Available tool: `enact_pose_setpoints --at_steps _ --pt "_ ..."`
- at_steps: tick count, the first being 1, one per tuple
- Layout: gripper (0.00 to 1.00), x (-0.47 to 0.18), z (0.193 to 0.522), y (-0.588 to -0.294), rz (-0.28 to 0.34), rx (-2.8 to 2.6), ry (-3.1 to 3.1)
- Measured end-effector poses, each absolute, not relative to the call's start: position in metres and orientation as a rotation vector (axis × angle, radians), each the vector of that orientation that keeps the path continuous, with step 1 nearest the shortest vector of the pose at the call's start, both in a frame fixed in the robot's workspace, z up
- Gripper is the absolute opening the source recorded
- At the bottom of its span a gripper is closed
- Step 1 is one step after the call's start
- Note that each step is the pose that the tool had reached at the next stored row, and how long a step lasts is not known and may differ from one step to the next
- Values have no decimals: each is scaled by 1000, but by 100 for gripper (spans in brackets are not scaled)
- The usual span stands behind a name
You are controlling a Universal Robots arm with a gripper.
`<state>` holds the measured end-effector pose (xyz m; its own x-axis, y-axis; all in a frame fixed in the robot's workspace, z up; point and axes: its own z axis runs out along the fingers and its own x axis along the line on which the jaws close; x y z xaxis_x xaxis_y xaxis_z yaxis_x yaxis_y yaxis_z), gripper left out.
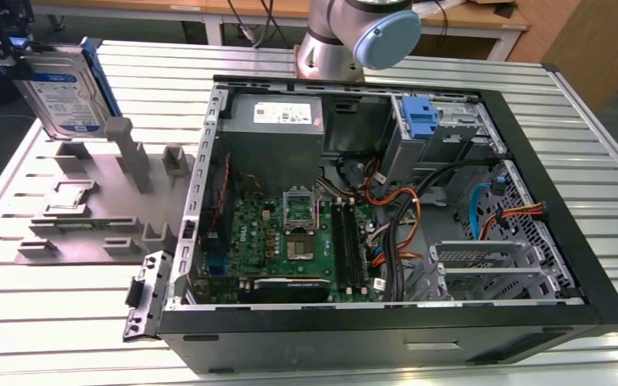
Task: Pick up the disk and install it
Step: 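Pick up the disk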
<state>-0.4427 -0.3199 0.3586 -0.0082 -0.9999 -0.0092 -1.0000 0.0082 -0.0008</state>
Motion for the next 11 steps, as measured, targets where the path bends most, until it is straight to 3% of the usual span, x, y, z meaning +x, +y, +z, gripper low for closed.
enact_pose_setpoints --at_steps 11 --pt "37 -443 362 -320 9 -2207 2225"
